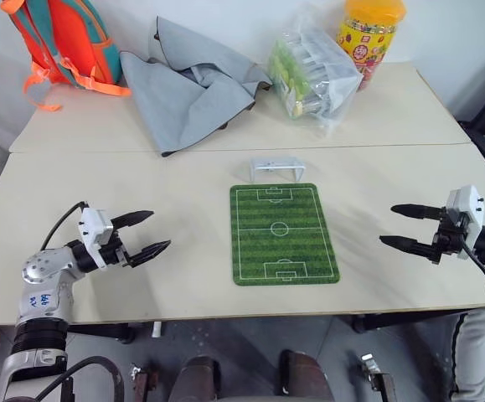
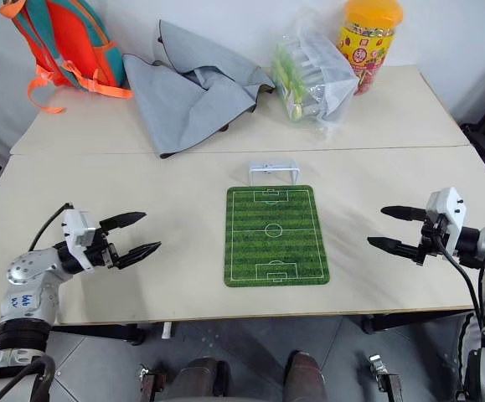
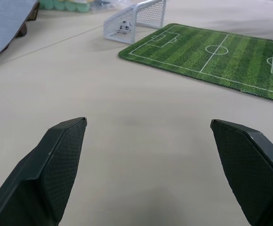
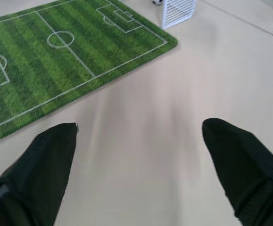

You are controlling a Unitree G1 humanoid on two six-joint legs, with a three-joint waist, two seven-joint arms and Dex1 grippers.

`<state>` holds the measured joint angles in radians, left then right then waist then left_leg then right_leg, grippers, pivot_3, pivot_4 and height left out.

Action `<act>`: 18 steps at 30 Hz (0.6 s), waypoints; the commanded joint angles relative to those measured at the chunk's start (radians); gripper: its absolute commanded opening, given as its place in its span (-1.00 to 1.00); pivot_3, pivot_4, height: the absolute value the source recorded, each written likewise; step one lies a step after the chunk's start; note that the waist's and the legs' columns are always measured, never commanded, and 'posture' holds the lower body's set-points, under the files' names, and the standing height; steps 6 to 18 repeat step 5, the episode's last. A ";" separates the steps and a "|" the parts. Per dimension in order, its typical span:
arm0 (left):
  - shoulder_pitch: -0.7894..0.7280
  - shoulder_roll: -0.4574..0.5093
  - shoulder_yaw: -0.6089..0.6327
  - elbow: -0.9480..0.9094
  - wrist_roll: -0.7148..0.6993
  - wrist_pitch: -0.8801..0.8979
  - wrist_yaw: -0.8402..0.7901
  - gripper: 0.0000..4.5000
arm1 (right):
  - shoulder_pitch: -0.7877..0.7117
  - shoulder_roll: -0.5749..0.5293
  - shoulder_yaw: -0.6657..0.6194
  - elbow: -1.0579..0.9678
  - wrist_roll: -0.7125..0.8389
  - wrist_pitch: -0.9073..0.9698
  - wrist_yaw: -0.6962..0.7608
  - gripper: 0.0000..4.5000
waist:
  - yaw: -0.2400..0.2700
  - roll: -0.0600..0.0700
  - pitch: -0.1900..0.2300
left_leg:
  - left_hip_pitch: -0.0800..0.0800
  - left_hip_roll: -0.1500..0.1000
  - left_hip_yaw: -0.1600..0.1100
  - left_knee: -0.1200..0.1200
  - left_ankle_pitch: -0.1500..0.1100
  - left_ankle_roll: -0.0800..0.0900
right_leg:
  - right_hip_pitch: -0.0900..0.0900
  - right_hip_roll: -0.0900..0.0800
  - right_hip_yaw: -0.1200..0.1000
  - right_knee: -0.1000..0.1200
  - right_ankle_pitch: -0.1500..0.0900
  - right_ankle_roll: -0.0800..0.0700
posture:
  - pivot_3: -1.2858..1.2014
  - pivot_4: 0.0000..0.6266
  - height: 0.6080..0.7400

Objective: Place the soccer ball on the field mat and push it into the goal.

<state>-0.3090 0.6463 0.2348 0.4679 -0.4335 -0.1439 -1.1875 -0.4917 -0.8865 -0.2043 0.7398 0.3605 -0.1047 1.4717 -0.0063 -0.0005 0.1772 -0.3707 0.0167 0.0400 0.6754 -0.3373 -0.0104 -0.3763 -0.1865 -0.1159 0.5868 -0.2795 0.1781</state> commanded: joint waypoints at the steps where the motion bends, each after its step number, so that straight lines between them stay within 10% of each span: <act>1: 0.004 0.033 0.034 0.004 -0.027 0.024 -0.029 1.00 | 0.017 -0.018 -0.029 -0.004 0.016 -0.025 0.039 0.97 | 0.001 0.000 0.000 | 0.000 0.000 0.000 0.000 0.000 0.000 | 0.000 0.000 0.000 0.000 0.000 0.000 | 0.03 -0.52 1.00; 18: -0.023 0.048 0.048 0.050 -0.002 0.005 -0.007 1.00 | 0.048 0.002 -0.048 -0.059 0.035 -0.009 -0.009 0.97 | 0.002 0.000 0.000 | 0.000 0.000 0.000 0.001 0.000 0.000 | 0.000 0.000 0.000 0.000 0.000 0.000 | 0.03 -0.52 1.00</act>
